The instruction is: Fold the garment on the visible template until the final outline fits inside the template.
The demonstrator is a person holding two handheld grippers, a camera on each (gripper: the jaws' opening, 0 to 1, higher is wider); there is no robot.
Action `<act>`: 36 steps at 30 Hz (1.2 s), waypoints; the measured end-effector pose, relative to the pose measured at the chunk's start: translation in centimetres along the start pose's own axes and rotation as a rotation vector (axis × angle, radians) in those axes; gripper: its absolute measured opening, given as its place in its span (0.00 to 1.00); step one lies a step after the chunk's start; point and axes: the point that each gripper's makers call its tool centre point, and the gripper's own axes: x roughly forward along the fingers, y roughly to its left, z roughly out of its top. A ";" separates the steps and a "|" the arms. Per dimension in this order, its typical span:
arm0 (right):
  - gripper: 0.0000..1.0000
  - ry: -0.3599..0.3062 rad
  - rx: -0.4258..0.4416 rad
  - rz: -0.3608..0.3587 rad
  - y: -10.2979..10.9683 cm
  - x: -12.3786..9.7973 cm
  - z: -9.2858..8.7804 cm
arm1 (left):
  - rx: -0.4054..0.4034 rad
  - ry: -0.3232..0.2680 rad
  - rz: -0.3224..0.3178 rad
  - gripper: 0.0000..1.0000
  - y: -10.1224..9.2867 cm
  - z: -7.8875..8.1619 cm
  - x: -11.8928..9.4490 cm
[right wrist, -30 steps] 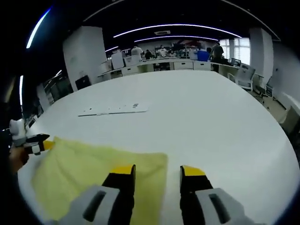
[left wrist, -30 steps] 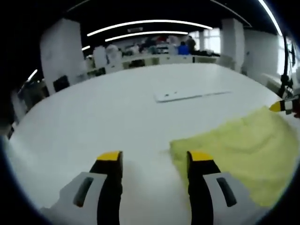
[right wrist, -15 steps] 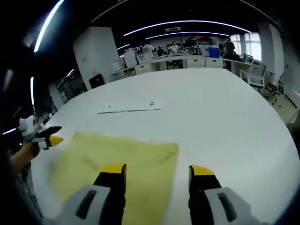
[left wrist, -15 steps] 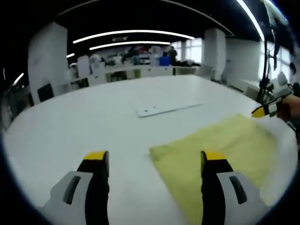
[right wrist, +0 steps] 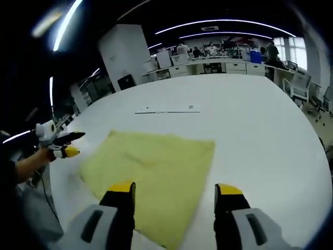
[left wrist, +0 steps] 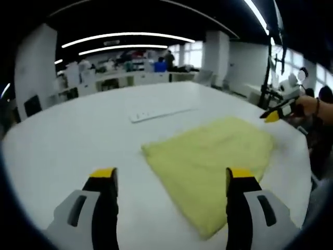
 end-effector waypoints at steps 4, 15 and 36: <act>0.60 0.033 -0.038 0.026 0.9 -0.7 -1.5 | 0.011 0.022 -0.031 0.82 -1.1 -1.3 -0.8; 0.57 0.082 -0.058 0.047 1.0 -1.8 -5.2 | 0.034 0.100 -0.076 0.70 -2.3 -4.8 -2.2; 0.07 0.087 -0.080 0.039 -0.3 -2.1 -9.0 | -0.009 0.205 -0.088 0.24 -3.8 -8.2 -2.8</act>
